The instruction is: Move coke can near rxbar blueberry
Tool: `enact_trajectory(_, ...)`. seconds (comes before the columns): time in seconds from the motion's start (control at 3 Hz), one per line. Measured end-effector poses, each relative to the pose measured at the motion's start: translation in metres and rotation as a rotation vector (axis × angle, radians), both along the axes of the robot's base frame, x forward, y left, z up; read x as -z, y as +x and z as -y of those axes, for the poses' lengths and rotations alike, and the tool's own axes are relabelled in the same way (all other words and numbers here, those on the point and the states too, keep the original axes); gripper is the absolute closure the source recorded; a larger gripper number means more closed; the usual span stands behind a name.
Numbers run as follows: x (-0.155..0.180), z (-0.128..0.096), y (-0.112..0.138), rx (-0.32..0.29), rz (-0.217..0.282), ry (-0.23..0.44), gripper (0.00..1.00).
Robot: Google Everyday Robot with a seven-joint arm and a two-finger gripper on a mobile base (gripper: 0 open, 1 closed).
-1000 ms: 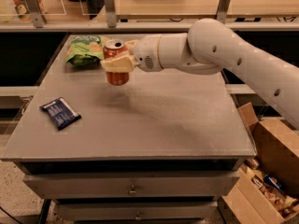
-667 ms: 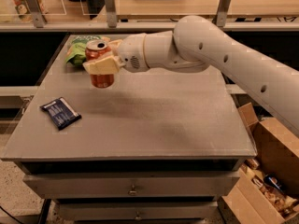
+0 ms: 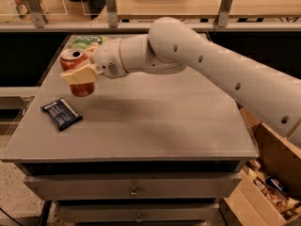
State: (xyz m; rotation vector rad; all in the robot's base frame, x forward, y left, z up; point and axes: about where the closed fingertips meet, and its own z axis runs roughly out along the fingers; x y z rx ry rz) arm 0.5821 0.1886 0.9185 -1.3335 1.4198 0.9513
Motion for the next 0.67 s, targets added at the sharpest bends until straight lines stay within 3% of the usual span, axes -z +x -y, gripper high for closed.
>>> enact_trajectory(0.67,0.032,-0.021,-0.003,-0.080,-0.012,-0.037,0.60)
